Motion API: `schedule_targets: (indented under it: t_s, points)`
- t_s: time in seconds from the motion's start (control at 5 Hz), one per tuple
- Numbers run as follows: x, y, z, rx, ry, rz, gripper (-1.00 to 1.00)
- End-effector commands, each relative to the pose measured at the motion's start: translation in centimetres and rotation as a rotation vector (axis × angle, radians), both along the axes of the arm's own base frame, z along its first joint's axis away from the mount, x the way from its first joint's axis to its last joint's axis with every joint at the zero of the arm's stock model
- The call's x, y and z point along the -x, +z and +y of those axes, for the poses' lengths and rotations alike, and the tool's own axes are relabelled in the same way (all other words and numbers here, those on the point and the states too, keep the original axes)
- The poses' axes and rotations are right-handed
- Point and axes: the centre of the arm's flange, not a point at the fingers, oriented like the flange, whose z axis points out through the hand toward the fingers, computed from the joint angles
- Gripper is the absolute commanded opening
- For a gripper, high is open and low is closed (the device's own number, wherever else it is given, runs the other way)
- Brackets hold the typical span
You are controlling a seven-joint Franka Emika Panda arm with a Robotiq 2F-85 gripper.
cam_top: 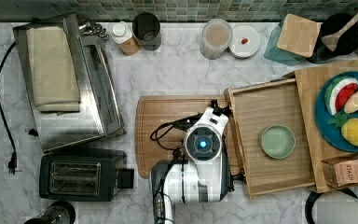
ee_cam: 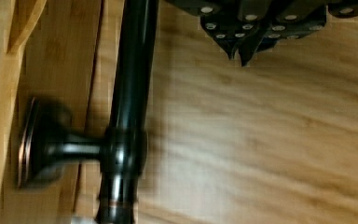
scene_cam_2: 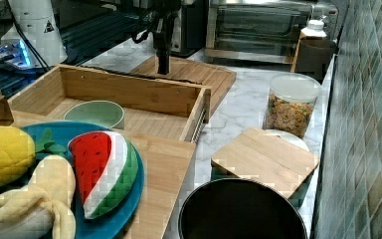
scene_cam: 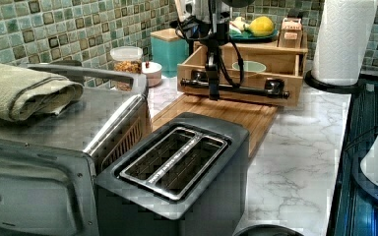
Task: Close the drawer.
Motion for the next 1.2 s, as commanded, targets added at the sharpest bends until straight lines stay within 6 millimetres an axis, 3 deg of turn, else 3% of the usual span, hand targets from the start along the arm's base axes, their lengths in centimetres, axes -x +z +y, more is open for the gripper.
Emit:
schedule_targets:
  t_s: [0.2, 0.4, 0.8, 1.2]
  points:
    - [-1.6, 1.0, -7.2, 0.004, -0.076, -0.022, -1.00]
    - [-1.6, 2.5, -10.4, 0.003, -0.082, -0.021, -1.00]
    - [-3.2, 3.3, -20.3, -0.054, -0.043, -0.081, -1.00]
    - [-3.8, 8.4, -30.6, 0.031, -0.052, -0.101, -1.00]
